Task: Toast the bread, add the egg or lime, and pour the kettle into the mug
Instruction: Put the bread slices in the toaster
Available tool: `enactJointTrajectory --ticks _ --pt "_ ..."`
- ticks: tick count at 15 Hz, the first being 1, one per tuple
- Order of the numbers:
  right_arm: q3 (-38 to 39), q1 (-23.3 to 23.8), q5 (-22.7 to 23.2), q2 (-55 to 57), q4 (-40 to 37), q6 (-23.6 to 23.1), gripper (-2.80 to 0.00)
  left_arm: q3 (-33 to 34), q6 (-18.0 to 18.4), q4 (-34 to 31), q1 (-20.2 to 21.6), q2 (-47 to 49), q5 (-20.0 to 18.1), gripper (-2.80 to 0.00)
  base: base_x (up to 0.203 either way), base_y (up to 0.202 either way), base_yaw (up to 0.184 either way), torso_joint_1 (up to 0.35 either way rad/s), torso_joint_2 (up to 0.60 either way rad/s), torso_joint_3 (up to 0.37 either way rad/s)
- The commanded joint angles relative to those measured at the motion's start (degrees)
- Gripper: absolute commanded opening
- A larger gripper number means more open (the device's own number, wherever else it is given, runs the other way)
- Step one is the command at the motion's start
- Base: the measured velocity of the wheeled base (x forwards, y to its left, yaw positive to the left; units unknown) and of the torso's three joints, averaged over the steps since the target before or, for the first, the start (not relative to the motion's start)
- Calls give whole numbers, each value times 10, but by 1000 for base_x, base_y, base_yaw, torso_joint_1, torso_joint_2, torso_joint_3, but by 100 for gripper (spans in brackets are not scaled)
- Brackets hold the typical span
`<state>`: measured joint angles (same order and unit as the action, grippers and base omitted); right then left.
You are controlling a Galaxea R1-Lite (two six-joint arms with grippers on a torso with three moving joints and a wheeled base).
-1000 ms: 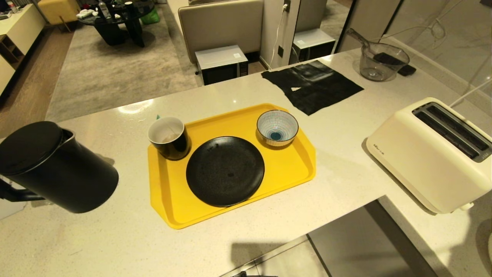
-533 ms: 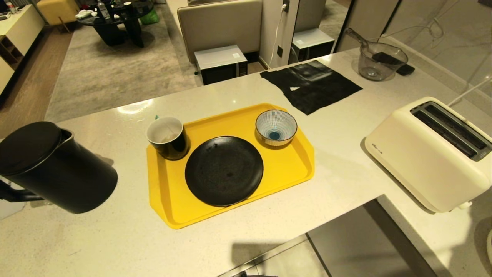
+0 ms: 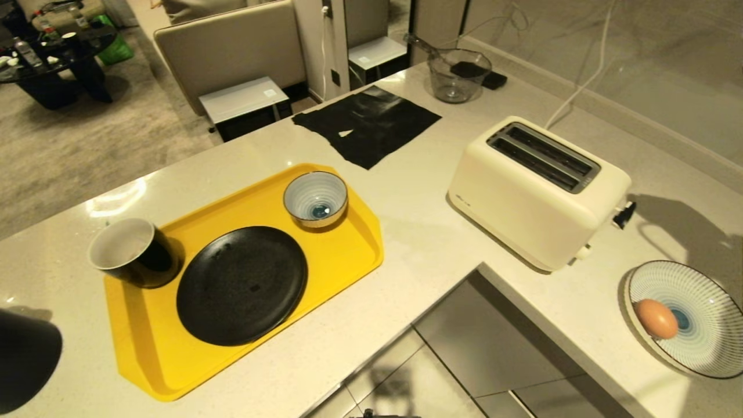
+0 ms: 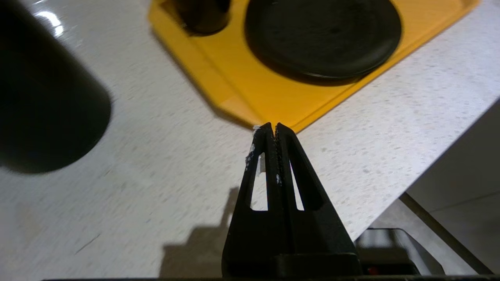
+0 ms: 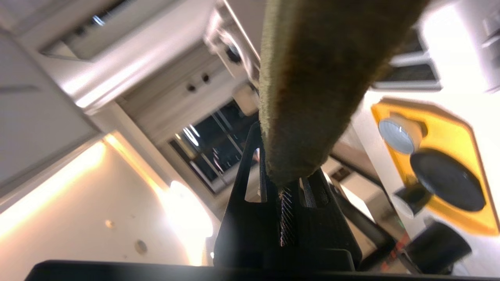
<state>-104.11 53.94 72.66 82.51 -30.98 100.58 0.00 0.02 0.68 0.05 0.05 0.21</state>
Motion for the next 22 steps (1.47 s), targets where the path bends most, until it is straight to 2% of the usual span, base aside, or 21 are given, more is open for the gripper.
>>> enactJointTrajectory --ticks 1,6,10,12,15,17,19,22 --pt "4 0 6 -7 -1 -3 -280 0 0 0 1 0 1 -280 3 5 -147 7 5 4" --pt "-21 -21 8 -2 0 -33 -280 0 0 0 0 0 0 -280 -1 1 -14 -4 -1 1" --pt "-54 -100 -3 2 -1 -36 -280 0 0 0 1 0 0 -280 0 0 0 0 0 0" --pt "-63 -161 -45 0 -4 -36 -280 0 0 0 0 0 1 -280 0 0 0 0 0 0" --pt "-66 -257 -147 1 -37 -38 -280 0 0 0 0 0 1 -280 0 0 0 0 0 0" --pt "-65 -314 -199 3 -71 -38 -280 0 0 0 1 0 1 -280 0 0 0 0 0 0" --pt "-64 -349 -225 1 -91 -37 -280 0 0 0 0 0 0 -280 0 0 0 0 0 0" --pt "-52 -360 -205 -7 -93 -37 -280 0 0 0 1 0 0 -280 0 0 0 0 0 0"
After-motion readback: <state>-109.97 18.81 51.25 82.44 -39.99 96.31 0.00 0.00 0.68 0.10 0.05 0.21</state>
